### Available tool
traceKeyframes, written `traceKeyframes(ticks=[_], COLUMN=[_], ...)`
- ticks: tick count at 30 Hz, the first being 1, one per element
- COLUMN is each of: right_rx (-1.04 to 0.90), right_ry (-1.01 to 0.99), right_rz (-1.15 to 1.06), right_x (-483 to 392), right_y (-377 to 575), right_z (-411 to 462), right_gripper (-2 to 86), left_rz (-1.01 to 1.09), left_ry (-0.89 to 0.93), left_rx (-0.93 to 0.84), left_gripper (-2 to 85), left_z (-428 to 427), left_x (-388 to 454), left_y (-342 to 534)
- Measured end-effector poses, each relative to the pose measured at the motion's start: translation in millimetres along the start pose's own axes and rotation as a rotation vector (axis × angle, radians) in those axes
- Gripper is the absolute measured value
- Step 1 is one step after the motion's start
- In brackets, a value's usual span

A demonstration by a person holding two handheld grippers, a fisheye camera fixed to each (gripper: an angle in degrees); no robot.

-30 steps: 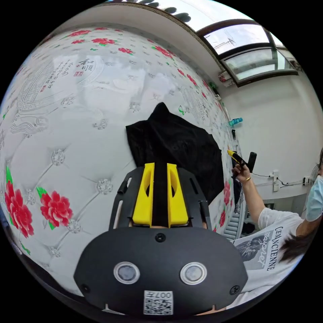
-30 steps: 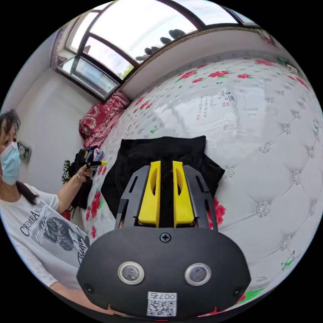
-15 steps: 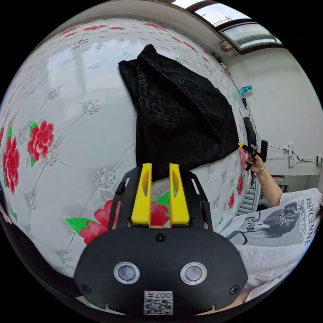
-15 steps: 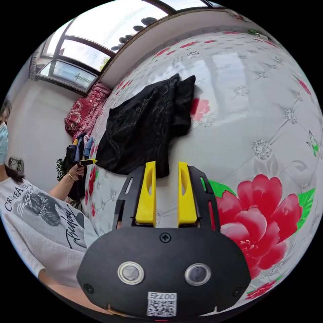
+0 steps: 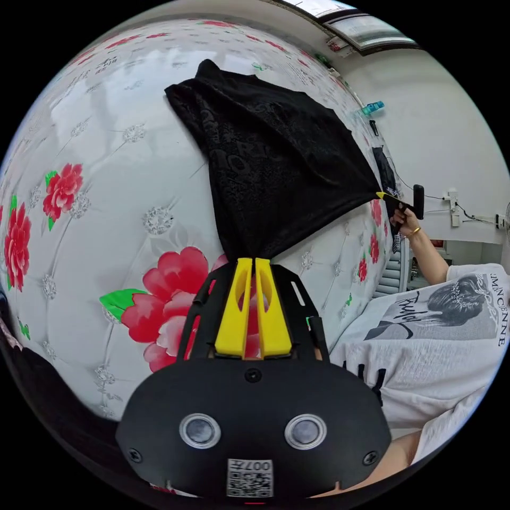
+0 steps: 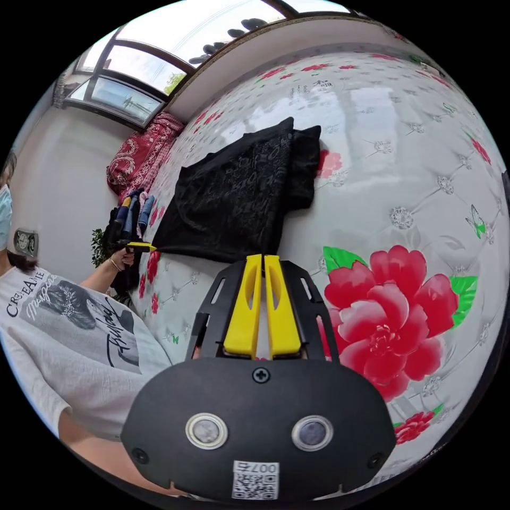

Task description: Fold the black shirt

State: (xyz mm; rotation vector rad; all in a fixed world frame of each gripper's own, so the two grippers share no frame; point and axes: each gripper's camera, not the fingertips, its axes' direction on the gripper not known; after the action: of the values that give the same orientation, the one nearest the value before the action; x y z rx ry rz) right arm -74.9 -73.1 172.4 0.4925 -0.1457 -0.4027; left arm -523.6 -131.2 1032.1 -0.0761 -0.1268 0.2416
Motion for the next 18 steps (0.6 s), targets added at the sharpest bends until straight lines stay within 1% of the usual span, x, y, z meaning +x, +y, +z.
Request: traceKeyframes(ticks=[3,7,9,12,15,18], right_rx=[-0.038,-0.101,-0.083,-0.059,-0.028,0.011], right_ry=[-0.002,-0.038,-0.092,-0.115,-0.157,-0.207], right_rz=[-0.018,0.032,0.071,0.093,0.093,0.107], right_x=[-13,-20,-27,-38,-45,-47], right_y=[27,74,106,136,148,139], right_z=[-14,-24,-38,-56,-76,-93], right_gripper=[-0.3,-0.3,-0.3,-0.3,-0.3,-0.3], left_rz=[-0.008,-0.061,-0.066,-0.079,-0.071,-0.079], left_ry=[-0.005,0.058,0.062,0.060,0.055,0.056], left_rx=[-0.006,-0.019,-0.022,-0.034,-0.021,-0.003], left_gripper=[-1.0,-1.0,-1.0,-1.0,-1.0,-1.0], left_z=[-1,0,-6,-16,-32,-53], left_x=[16,32,50,68,80,84], left_y=[30,79,109,133,143,134])
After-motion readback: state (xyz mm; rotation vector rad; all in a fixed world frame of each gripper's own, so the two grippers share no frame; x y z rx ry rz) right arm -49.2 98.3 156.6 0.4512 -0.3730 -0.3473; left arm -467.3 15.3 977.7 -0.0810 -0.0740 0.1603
